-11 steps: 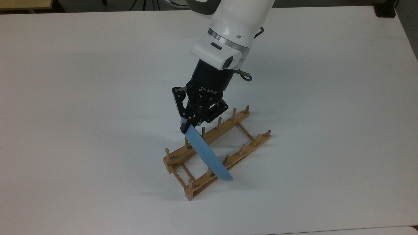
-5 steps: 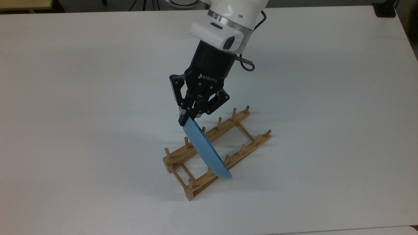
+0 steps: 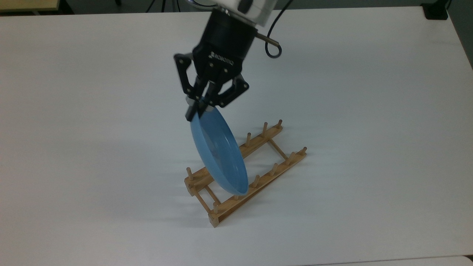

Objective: Pick plate from plate rack
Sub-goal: 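Lift the blue plate up out of the rack slots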

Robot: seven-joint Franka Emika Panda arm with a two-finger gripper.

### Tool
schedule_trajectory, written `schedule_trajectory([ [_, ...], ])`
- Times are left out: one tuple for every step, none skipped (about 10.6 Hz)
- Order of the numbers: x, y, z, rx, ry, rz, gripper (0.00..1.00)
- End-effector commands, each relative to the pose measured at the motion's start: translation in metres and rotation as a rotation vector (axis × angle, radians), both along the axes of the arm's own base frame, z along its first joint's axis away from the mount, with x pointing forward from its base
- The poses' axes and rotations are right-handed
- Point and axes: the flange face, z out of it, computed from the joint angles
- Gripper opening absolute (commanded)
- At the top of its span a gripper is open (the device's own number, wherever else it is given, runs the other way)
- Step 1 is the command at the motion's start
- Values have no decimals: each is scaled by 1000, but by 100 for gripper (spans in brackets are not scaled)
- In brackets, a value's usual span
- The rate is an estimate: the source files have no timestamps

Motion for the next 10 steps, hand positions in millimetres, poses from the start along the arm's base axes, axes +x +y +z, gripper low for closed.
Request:
schedule_trajectory([
  [-11, -33, 28, 87, -56, -50, 7],
  [-10, -44, 35, 185, -82, -58, 5],
  [-10, -67, 36, 292, -88, -102, 5],
  [-11, -89, 39, 396, -87, -147, 3],
  [-13, -111, 28, 454, -51, -170, 2],
  [-17, -135, 26, 524, -30, -180, 2],
  [-20, -163, 11, 601, 12, -188, 2],
  [-24, -187, -3, 653, 45, -180, 2],
  [-29, -212, -23, 689, 78, -178, 2],
  [-33, -227, -49, 704, 133, -172, 2],
])
